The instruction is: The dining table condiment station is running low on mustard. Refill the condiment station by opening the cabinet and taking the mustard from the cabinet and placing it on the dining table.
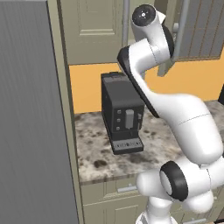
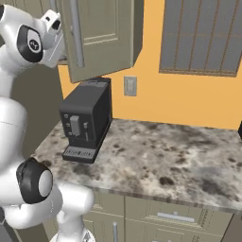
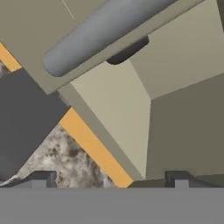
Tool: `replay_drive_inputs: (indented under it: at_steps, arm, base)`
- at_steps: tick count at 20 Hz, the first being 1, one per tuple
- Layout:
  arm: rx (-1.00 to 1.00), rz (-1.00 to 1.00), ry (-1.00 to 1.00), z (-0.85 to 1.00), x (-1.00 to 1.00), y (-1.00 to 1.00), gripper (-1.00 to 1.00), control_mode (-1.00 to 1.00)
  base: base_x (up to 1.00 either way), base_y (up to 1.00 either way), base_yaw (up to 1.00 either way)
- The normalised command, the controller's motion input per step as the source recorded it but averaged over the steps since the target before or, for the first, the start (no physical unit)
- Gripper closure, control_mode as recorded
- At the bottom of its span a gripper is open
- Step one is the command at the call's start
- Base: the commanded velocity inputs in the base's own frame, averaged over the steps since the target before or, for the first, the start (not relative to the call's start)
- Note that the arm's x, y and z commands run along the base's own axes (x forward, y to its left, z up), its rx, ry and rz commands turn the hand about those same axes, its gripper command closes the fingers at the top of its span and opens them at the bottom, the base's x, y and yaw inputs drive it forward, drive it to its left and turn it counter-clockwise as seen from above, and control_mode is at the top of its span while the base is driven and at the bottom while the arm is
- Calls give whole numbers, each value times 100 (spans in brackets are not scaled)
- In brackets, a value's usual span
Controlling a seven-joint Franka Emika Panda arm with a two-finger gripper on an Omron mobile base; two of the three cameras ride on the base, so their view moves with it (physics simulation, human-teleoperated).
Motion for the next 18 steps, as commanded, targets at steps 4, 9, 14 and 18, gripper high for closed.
replay_drive_inputs:
  at_steps: [4,9,14,18]
  arm:
    - [0,-15,-3,0,-98,-46,-100,-100]
    - [0,-13,0,0,-44,-72,-100,-100]
    - [0,-7,1,0,-11,-98,-100,-100]
    - [3,-6,0,0,-11,-99,-100,-100]
  base:
    - [0,0,0]
    - [0,0,0]
    - [0,0,0]
    - [0,0,0]
